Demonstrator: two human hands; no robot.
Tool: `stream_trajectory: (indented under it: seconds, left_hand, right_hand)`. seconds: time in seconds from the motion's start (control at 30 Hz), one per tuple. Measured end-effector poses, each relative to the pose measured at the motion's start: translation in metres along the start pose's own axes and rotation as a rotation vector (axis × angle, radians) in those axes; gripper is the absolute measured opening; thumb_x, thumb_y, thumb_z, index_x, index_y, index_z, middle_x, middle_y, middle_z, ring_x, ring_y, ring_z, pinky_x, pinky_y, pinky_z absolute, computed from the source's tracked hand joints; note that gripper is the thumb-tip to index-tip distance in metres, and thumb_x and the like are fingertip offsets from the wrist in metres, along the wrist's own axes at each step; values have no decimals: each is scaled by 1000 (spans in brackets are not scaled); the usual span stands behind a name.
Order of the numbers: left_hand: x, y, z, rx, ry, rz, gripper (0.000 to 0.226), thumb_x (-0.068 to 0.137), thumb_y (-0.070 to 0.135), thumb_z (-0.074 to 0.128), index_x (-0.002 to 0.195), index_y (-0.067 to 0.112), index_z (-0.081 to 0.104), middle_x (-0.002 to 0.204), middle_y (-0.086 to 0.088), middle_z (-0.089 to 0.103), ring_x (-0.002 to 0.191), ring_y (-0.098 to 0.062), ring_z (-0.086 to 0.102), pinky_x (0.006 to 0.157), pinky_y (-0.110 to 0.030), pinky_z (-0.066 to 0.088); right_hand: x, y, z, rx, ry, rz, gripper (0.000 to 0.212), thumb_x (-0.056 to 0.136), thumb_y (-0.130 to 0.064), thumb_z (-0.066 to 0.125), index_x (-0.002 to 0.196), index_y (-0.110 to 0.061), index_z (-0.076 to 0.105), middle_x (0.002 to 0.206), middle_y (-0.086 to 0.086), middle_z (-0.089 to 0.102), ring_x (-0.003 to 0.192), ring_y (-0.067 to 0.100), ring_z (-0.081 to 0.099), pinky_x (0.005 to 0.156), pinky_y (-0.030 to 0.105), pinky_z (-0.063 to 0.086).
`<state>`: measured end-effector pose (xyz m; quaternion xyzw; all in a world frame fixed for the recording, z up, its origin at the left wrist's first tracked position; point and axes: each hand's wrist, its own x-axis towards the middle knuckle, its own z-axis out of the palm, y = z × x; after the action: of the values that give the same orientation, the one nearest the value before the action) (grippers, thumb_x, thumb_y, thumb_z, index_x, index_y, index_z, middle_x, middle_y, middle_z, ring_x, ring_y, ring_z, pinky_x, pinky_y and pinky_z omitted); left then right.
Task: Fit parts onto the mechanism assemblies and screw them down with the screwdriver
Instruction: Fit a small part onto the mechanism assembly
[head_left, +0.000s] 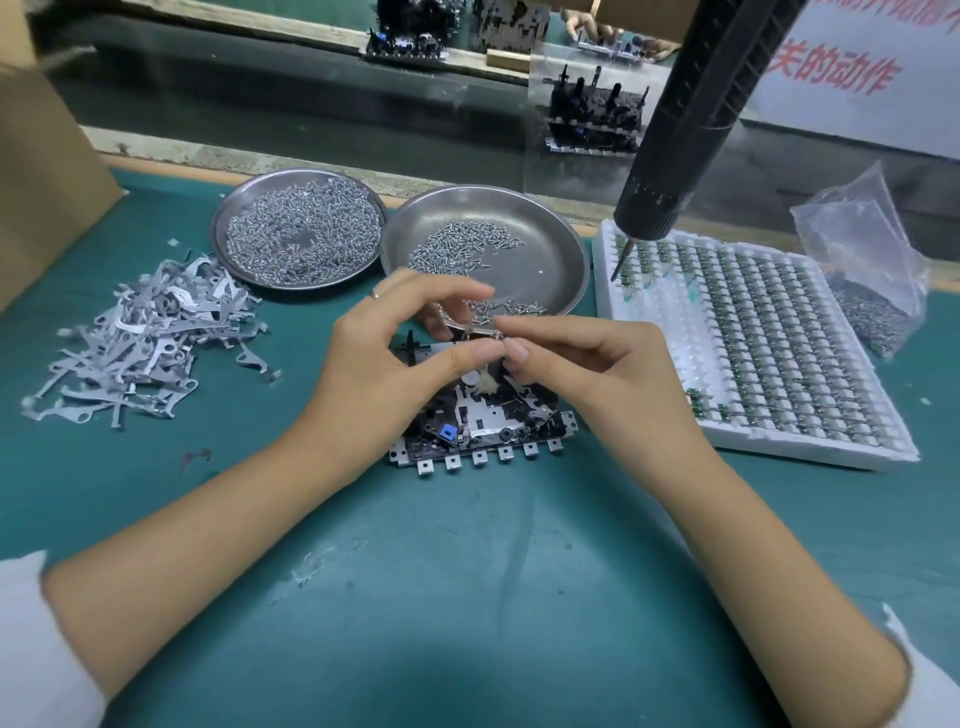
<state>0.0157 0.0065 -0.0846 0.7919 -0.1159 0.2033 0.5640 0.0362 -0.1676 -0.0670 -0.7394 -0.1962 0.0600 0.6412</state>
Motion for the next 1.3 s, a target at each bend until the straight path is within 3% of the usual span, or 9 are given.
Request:
stream_trajectory:
  seconds: [0.27, 0.33, 0.57, 0.7, 0.87, 0.97, 1.1, 1.2, 1.3]
  left_hand:
    - [-1, 1, 0, 24, -11, 12, 40, 73, 18, 77, 108, 24, 61, 91, -1, 62, 79, -11, 55, 81, -14, 43]
    - [-1, 4, -1, 48, -35, 32, 38, 74, 19, 76, 109, 23, 61, 91, 2, 61, 80, -9, 55, 82, -14, 43]
    - [-5, 11, -13, 106, -176, 112, 38, 74, 26, 75, 109, 19, 64, 95, 8, 62, 86, -3, 55, 84, -15, 43]
    - [-20, 5, -19, 43, -111, 19, 21, 81, 27, 67, 102, 27, 65, 94, 5, 66, 83, -2, 58, 82, -10, 41]
    - [-24, 1, -16, 37, -7, -63, 10, 90, 26, 59, 96, 31, 66, 94, 9, 68, 88, -5, 61, 87, -33, 50]
    - [-25, 1, -15, 52, 1, -57, 11, 90, 27, 58, 96, 28, 67, 93, 8, 68, 87, -9, 63, 85, -37, 50]
    - [-26, 2, -15, 69, -5, -55, 14, 90, 26, 57, 97, 22, 68, 90, 5, 67, 85, -11, 62, 84, -34, 50]
    - [-26, 5, -15, 95, -20, -48, 13, 90, 26, 56, 95, 25, 67, 89, 9, 66, 85, -7, 60, 83, -20, 46]
    - [-27, 8, -15, 145, -17, -24, 16, 90, 25, 55, 95, 20, 69, 88, 5, 66, 85, -12, 60, 82, -27, 45]
  right_hand:
    - [-1, 1, 4, -93, 50, -89, 23, 81, 1, 71, 99, -14, 72, 89, 0, 72, 80, 9, 67, 71, 21, 53]
    - [-2, -1, 5, -118, 63, -108, 26, 81, 2, 71, 100, -15, 71, 89, -1, 70, 81, 9, 66, 69, 26, 55]
    - [-17, 7, -1, -362, 89, -284, 22, 78, -11, 73, 98, -20, 72, 90, -6, 71, 87, 19, 63, 79, 32, 50]
    - [-24, 20, -1, -546, 50, -414, 14, 77, -10, 74, 90, -13, 77, 88, -2, 72, 81, 22, 59, 76, 25, 46]
    - [-23, 29, 5, -690, -1, -574, 11, 76, -8, 76, 87, -11, 78, 88, 2, 73, 77, 28, 57, 73, 40, 49]
    - [-23, 31, 5, -701, -3, -594, 10, 76, -9, 76, 86, -11, 78, 89, 2, 73, 78, 27, 58, 73, 43, 48]
    - [-23, 30, 5, -709, -3, -614, 9, 76, -10, 76, 85, -11, 78, 89, 2, 73, 77, 27, 58, 73, 43, 48]
    - [-24, 29, 5, -713, -9, -630, 8, 77, -11, 76, 85, -11, 77, 89, 2, 73, 76, 27, 58, 72, 43, 48]
    - [-24, 29, 6, -738, -23, -631, 10, 75, -9, 77, 85, -12, 78, 90, 2, 73, 76, 28, 59, 72, 44, 48]
